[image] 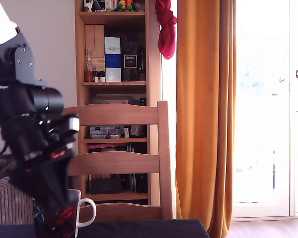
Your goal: Pick the grey coffee capsule and place it inside the red coffee cup
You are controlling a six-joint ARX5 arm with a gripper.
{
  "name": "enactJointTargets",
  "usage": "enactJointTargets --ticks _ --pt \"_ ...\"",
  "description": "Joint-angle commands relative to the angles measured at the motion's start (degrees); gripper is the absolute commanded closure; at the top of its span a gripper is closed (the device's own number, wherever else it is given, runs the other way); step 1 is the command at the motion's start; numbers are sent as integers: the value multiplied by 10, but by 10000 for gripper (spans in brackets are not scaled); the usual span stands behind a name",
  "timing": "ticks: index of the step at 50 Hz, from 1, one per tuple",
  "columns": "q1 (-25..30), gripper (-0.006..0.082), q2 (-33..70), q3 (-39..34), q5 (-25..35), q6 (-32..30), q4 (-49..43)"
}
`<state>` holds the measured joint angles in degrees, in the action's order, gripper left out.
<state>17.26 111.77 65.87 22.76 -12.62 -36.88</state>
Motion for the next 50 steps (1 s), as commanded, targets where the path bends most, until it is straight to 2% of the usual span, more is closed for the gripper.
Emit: enactJointTargets --ticks 1,11,21,33,40,44,50 --pt "2 569 -12 20 9 7 3" --pt "2 569 -12 62 2 13 13" --pt "0 569 -12 70 -92 17 34" --pt "0 569 -12 70 -142 28 21" --pt "0 566 -12 70 -150 38 7" --pt "0 513 -12 70 -161 52 3" --pt "0 334 -12 70 -183 53 -8"
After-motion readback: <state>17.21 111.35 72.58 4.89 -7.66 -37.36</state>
